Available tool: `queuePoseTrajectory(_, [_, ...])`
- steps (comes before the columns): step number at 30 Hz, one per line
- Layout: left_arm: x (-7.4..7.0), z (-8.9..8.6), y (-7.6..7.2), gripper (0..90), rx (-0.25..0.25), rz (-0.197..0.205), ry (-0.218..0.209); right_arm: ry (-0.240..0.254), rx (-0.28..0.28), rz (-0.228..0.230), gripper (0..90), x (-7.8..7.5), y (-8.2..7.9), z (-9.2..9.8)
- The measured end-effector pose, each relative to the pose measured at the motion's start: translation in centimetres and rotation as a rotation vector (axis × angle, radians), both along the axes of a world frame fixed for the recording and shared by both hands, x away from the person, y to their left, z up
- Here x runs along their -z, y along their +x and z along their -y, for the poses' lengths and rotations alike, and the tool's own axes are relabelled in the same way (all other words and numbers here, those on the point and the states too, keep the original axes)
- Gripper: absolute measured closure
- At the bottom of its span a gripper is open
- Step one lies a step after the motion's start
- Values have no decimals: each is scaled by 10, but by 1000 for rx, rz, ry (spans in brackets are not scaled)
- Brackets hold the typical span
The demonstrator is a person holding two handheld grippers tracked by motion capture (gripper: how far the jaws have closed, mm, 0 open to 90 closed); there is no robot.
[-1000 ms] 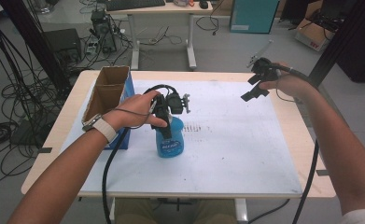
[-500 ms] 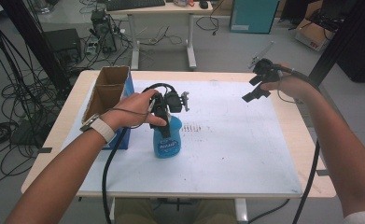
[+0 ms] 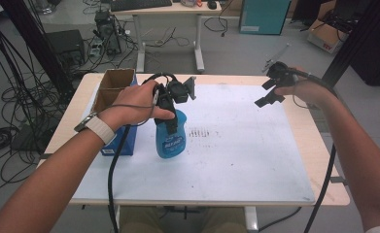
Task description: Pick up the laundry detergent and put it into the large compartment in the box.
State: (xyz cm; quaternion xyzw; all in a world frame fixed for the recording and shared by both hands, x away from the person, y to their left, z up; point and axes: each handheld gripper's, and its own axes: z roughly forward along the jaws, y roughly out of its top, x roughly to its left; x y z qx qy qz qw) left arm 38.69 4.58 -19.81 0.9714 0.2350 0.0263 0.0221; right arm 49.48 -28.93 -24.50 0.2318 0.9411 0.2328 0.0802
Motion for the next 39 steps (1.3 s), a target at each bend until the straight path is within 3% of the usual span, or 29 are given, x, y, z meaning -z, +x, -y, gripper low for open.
queuePoseTrajectory(4, [-12,1,-1,377,-37,19,11,1,0,5,110,-2,-1,2])
queuePoseTrajectory(8, [-34,0,0,377,-109,34,3,3,3,5,110,-3,-2,3])
queuePoseTrajectory(13, [-47,0,1,377,-155,51,10,5,6,8,110,-5,-3,4])
queuePoseTrajectory(16, [-59,-3,2,377,-209,61,2,5,6,8,110,-6,-3,4])
queuePoseTrajectory(20, [-79,-11,6,377,-307,63,-19,3,3,11,111,-9,-3,4])
queuePoseTrajectory(26, [-103,-19,10,377,-399,81,7,8,3,15,111,-12,-3,4])
queuePoseTrajectory(31, [-125,-31,17,377,-468,81,-10,4,4,14,110,-12,-2,3])
queuePoseTrajectory(32, [-125,-31,17,377,-468,81,-10,4,4,14,110,-12,-2,3])
queuePoseTrajectory(39, [-143,-53,23,377,-615,93,-36,0,3,22,111,-16,-2,2])
